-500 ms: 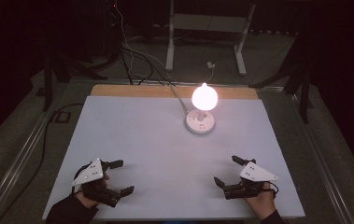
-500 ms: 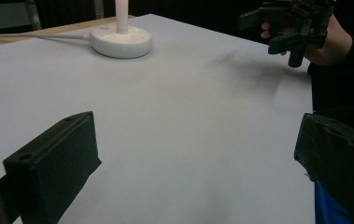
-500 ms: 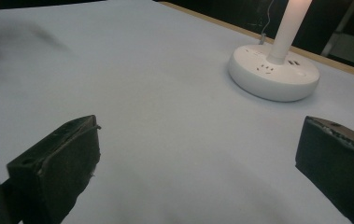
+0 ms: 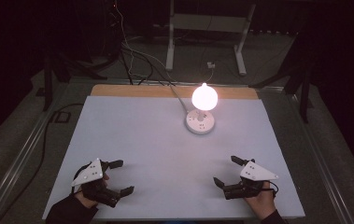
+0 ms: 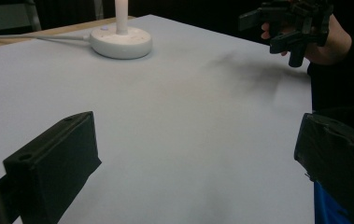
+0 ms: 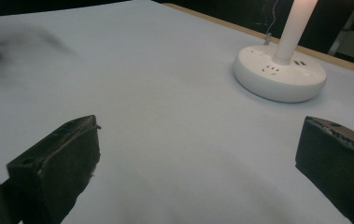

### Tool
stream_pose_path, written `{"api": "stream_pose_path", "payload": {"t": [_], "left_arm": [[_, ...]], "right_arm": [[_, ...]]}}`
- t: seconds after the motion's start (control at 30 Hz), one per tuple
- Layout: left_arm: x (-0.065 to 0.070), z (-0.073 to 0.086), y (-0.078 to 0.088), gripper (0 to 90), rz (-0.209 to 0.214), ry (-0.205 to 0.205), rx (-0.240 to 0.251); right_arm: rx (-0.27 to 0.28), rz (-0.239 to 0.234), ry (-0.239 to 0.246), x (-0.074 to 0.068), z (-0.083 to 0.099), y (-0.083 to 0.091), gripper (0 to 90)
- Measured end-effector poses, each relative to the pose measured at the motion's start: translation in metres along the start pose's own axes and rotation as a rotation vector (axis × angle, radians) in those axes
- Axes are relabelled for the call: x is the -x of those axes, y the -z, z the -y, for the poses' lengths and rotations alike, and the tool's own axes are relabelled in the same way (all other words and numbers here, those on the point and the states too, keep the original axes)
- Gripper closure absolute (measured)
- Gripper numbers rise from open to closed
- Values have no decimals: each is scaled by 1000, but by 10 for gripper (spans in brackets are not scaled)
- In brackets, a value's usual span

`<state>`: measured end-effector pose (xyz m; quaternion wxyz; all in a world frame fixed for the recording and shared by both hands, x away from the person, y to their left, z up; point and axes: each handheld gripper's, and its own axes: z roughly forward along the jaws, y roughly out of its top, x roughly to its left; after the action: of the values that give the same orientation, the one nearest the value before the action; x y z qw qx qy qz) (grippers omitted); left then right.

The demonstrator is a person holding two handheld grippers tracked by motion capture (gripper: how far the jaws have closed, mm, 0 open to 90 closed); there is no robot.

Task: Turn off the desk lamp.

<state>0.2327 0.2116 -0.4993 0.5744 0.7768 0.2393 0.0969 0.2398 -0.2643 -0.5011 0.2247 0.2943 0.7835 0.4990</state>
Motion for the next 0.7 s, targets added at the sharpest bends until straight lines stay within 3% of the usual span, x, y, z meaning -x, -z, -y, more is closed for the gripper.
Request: {"api": "stream_pose_path", "payload": {"t": [0.27, 0.7], "left_arm": [[0, 0, 0, 5, -1, 2, 4], [0, 0, 0, 5, -3, 0, 3]], "right_arm": [[-1, -24, -16, -2, -3, 0, 0], [-4, -74, -43, -6, -25, 0, 0]]}}
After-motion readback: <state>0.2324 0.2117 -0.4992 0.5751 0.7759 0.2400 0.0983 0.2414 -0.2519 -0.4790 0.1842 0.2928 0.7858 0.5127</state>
